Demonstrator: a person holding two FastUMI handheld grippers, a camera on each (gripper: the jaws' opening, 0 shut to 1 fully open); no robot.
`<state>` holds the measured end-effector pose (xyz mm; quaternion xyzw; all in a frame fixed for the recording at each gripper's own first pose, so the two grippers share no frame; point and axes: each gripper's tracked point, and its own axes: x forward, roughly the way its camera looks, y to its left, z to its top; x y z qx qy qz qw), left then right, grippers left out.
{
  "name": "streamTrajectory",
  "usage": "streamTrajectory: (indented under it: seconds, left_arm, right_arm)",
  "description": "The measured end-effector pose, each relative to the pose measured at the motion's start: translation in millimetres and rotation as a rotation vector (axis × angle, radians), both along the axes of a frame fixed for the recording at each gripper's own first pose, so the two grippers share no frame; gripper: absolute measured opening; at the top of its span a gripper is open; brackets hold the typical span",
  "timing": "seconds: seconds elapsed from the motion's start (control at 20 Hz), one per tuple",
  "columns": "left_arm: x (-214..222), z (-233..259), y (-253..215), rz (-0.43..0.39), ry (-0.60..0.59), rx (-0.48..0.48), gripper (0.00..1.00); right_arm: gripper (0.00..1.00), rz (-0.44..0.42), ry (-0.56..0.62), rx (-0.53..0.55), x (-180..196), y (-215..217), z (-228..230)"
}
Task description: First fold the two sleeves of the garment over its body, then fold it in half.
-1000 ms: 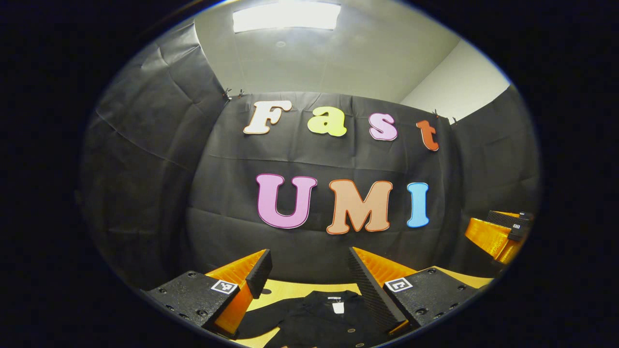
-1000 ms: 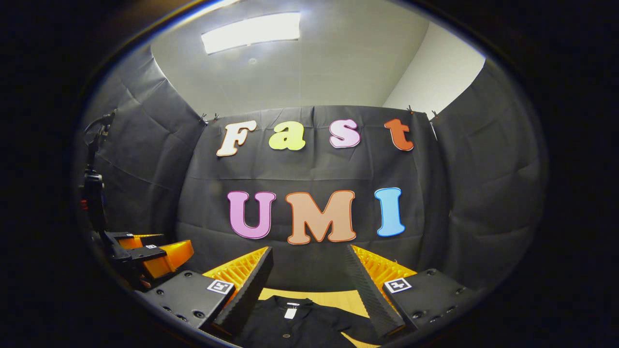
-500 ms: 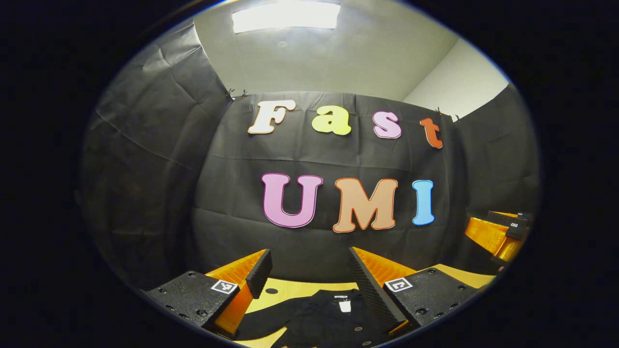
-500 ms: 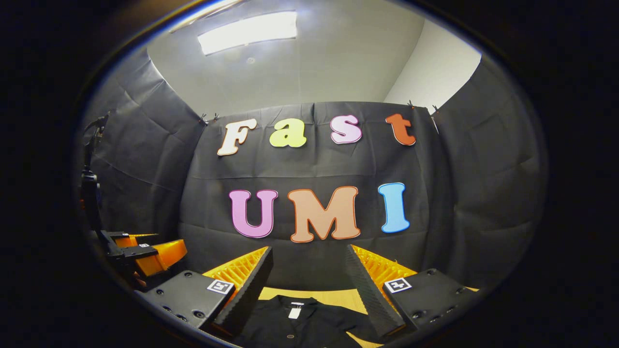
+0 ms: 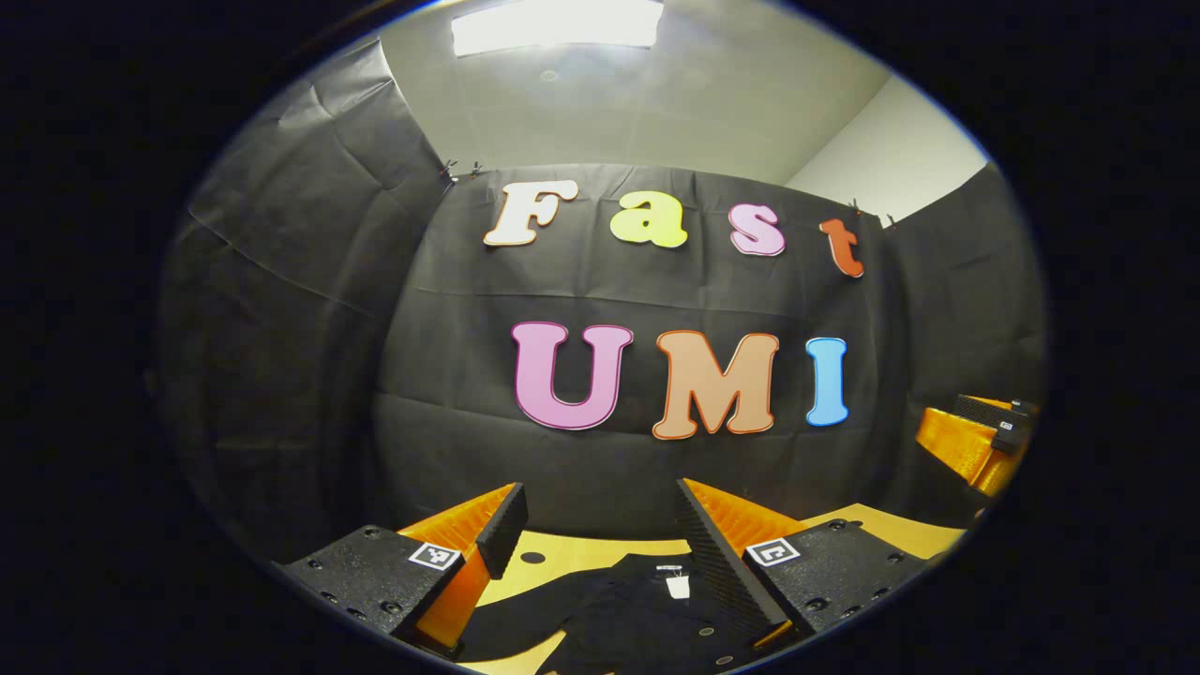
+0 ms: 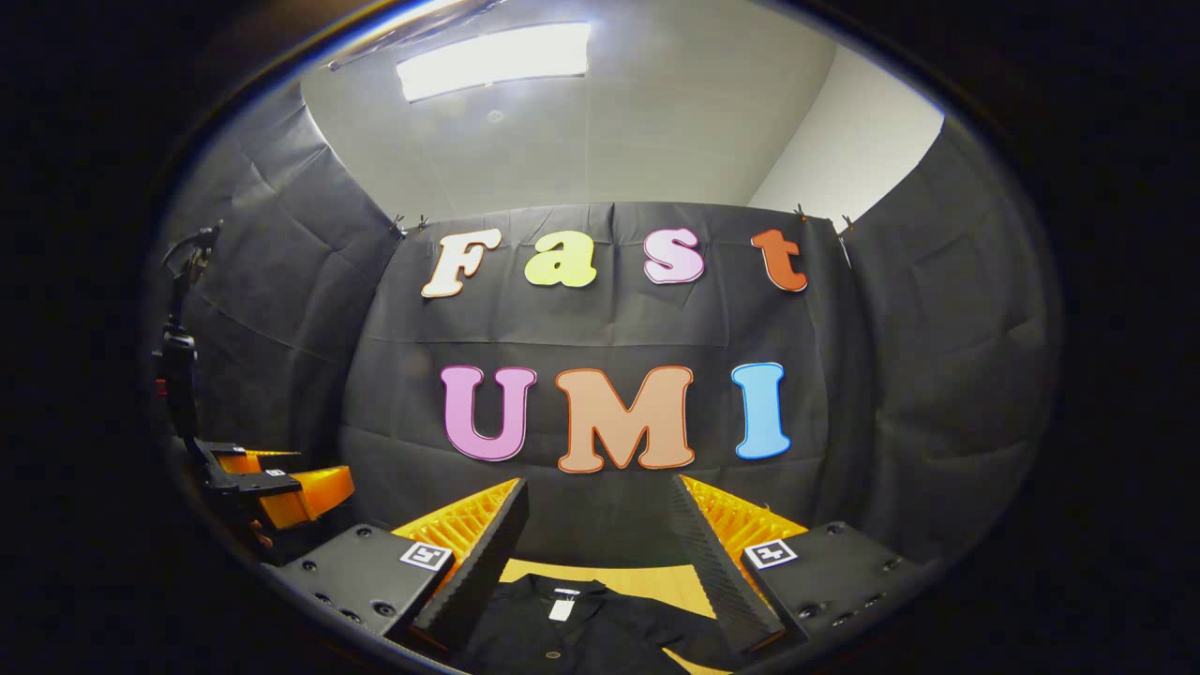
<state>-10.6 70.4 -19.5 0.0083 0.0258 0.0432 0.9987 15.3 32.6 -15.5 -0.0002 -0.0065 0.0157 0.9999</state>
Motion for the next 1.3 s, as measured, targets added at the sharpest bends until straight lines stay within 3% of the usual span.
streamTrajectory:
  seconds: [0.75,1.3]
  left_arm:
    - [12.1,-7.1,-9.2,-0.004,0.009,-0.005,0.94]
    - [28.8,-10.5,-28.4,0.006,0.007,0.013,0.97]
  right_arm:
    - [0.98,-0.014,0.076,-0.022,21.9,-25.0,-25.0]
    - [0.97,-0.182,0.193,-0.165,39.5,-145.8,-70.9]
